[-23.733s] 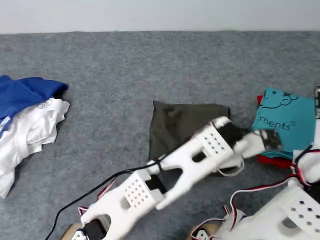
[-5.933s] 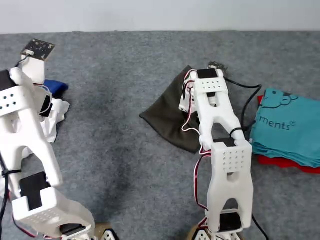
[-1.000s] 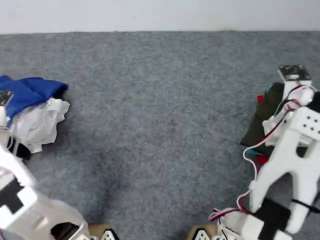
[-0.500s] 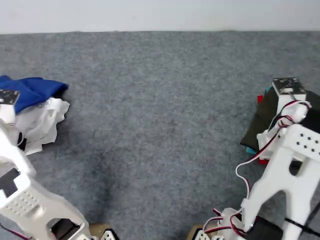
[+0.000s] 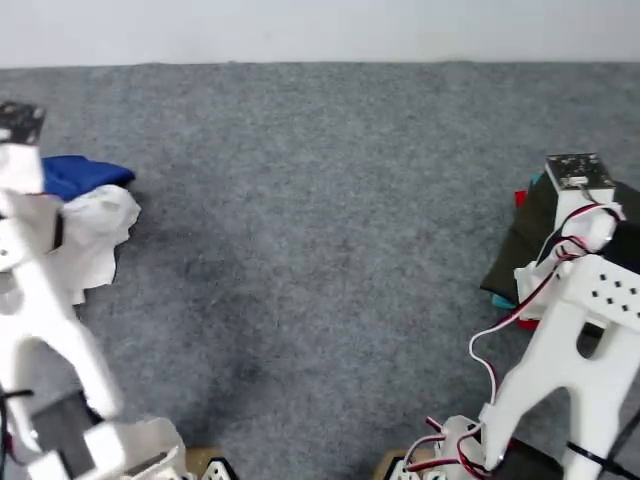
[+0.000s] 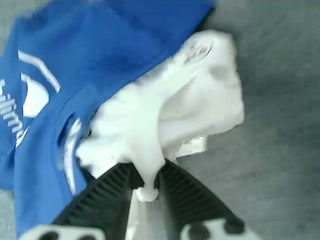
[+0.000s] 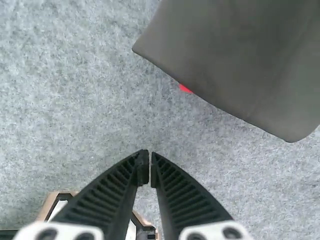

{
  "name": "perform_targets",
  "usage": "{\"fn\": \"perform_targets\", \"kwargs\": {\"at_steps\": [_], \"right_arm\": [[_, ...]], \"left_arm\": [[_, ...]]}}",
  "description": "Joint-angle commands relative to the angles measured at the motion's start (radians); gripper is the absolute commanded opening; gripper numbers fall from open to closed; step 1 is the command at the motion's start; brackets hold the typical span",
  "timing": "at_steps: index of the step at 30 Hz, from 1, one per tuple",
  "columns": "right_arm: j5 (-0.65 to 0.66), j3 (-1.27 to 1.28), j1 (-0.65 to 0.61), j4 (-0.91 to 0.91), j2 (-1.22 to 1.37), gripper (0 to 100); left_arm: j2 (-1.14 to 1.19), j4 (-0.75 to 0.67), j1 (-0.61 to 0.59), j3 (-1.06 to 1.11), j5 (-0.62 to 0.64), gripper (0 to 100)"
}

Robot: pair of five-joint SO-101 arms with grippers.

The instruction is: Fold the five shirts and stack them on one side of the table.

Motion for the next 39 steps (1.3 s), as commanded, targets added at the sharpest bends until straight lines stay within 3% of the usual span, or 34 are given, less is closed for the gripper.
{"fn": "perform_targets", "kwargs": {"at_steps": [1,11,15,22,27,33,39], "right_arm": [[-0.011,-0.005,-0.015,0.039,-0.042,1.0],[-0.011,-0.003,-0.012,0.039,-0.042,1.0],[-0.009,-0.003,-0.01,0.039,-0.042,1.0],[-0.006,0.006,-0.01,0.039,-0.033,1.0],[-0.005,0.054,-0.01,0.038,-0.036,1.2],[-0.005,0.064,-0.015,0.038,-0.033,1.5],[-0.005,0.063,-0.036,0.027,-0.033,1.5]], "left_arm": [[-0.152,0.038,0.157,-0.044,0.104,1],[-0.193,0.035,0.683,-0.111,0.23,1],[-0.066,0.032,0.861,-0.239,0.232,1],[0.269,0.037,1.066,-0.559,0.232,1],[0.474,0.149,1.152,-0.783,0.229,3],[0.594,0.379,1.134,-1.061,0.232,16],[0.546,0.382,1.053,-1.087,0.227,16]]}}
